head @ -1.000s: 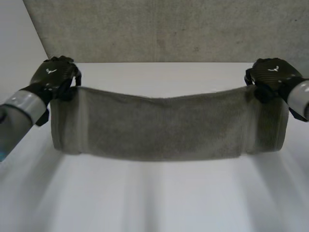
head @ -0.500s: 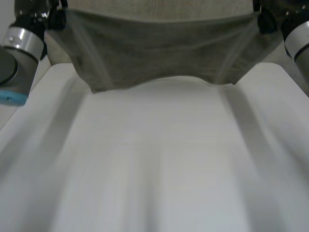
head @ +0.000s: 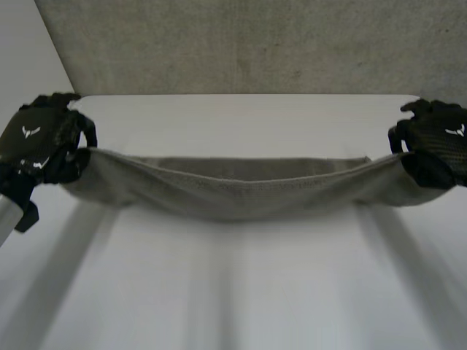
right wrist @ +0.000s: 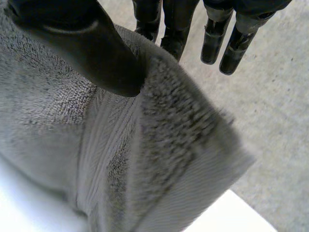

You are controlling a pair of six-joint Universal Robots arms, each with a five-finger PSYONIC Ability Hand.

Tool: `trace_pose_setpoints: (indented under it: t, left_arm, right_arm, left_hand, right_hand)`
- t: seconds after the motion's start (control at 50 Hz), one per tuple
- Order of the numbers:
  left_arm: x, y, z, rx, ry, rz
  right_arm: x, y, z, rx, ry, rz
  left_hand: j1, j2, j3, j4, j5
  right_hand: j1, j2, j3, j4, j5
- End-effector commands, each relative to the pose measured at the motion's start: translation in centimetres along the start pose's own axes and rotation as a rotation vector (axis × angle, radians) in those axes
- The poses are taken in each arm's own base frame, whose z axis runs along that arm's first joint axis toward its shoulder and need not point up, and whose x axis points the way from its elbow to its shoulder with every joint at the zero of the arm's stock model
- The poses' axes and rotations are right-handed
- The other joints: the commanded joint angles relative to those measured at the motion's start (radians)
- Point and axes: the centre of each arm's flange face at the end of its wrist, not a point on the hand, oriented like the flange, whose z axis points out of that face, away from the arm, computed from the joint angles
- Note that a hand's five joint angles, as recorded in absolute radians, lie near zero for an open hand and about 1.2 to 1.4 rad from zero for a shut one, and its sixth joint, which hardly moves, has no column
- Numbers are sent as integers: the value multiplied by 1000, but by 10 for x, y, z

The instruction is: Fold the towel.

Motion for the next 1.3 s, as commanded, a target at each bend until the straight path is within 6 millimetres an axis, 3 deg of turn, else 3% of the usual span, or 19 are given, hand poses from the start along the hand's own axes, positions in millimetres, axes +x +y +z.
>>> trace_pose_setpoints:
  t: [0.02, 0.16, 0.26, 0.3, 0.38, 0.46, 0.68, 0.9, 1.18, 1.22, 1.24, 1.26, 1.28, 1.3]
  left_arm:
    - [-4, 7, -16, -40, -17, -16]
    - [-14, 4, -7, -47, -14, -21]
    - [-11, 21, 15, -103, 39, -67]
    - [2, 31, 34, -127, 103, -87]
    - [7, 46, 50, -161, 121, -87]
    - [1, 71, 68, -224, 92, -28]
    - [-8, 110, 93, -310, 73, 79]
    - [-17, 116, 114, -287, 49, 100]
    - [-1, 126, 130, -265, 93, 117]
    - [0, 127, 130, -266, 96, 116]
    - [1, 127, 129, -268, 97, 115]
    - [1, 127, 128, -268, 97, 115]
    - [1, 127, 128, -268, 97, 115]
    - [1, 125, 128, -268, 95, 114]
  right_arm:
    - [5, 5, -16, -74, -23, 21]
    - [13, 4, -13, -116, -44, -19]
    - [23, 30, 12, -168, -81, -4]
    - [17, 39, 30, -189, -128, -22]
    - [6, 45, 48, -201, -167, -46]
    - [5, 62, 70, -239, -166, -58]
    - [6, 87, 107, -221, -158, -91]
    - [16, 105, 134, -218, -96, -133]
    - [11, 116, 149, -216, -96, -144]
    - [11, 117, 149, -216, -90, -145]
    - [13, 116, 149, -214, -81, -149]
    - [14, 115, 150, -212, -66, -155]
    - [14, 115, 150, -212, -66, -155]
    - [16, 114, 150, -212, -52, -160]
  left_hand:
    - [87, 43, -52, -59, 60]
    - [87, 43, -52, -59, 60]
    - [87, 43, -52, -59, 60]
    - [87, 43, -52, -59, 60]
    - [87, 43, -52, -59, 60]
    - [87, 43, -52, -59, 60]
    - [87, 43, -52, -59, 60]
    - [87, 43, -52, -59, 60]
    - [87, 43, -52, -59, 60]
    - [87, 43, -52, -59, 60]
    - [82, 38, -52, -59, 55]
    - [-299, -343, -52, -59, -326]
    - [-303, -347, -52, -59, -330]
    - [-588, -632, -52, -59, -615]
  right_hand:
    - [64, 64, -43, -76, 49]
    - [64, 64, -43, -76, 49]
    - [64, 64, -43, -76, 49]
    - [64, 64, -43, -76, 49]
    - [64, 64, -43, -76, 49]
    - [64, 64, -43, -76, 49]
    - [64, 64, -43, -76, 49]
    - [64, 64, -43, -76, 49]
    - [64, 64, -43, -76, 49]
    - [-49, -50, -43, -76, -65]
    - [-549, -550, -43, -76, -565]
    - [-964, -965, -43, -76, -979]
    - [-968, -969, -43, -76, -983]
    - [-1111, -1111, -43, -76, -1126]
